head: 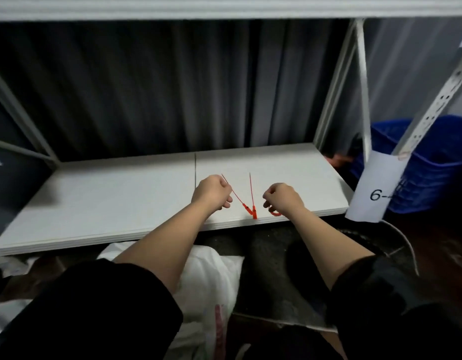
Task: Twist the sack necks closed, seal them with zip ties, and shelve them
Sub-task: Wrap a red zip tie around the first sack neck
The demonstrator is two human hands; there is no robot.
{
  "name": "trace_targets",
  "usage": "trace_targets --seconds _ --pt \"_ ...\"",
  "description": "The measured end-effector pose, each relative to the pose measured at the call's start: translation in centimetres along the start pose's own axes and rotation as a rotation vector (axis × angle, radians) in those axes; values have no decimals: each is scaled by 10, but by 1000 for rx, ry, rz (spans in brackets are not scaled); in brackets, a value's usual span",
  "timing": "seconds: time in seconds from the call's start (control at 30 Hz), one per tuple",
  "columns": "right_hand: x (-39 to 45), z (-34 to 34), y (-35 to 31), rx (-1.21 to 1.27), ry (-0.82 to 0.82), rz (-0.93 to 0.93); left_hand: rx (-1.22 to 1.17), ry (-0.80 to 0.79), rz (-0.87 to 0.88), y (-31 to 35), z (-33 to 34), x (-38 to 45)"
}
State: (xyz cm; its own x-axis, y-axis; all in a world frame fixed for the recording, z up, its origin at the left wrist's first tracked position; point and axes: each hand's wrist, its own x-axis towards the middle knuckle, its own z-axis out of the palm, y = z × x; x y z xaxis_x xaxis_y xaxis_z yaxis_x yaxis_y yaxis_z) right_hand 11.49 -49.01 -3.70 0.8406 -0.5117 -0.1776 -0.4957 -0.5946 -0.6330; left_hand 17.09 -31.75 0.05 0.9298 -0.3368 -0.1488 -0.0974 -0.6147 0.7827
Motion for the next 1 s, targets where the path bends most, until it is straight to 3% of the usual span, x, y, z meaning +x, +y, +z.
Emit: trace_targets --seconds 0.23,0.5,0.7,1.0 --pt "78 66 52 -67 -37 89 -27 -71 -65 -48 51 66" --pt "134 152 93 -297 -129 62 -53 -112 -107 -99 80 115" --pt "153 173 105 -289 -69 110 -50 -152 -103 -109 90 123" --pt "144 177 112 -505 76 -123 -7 -173 -101 -119 88 124"
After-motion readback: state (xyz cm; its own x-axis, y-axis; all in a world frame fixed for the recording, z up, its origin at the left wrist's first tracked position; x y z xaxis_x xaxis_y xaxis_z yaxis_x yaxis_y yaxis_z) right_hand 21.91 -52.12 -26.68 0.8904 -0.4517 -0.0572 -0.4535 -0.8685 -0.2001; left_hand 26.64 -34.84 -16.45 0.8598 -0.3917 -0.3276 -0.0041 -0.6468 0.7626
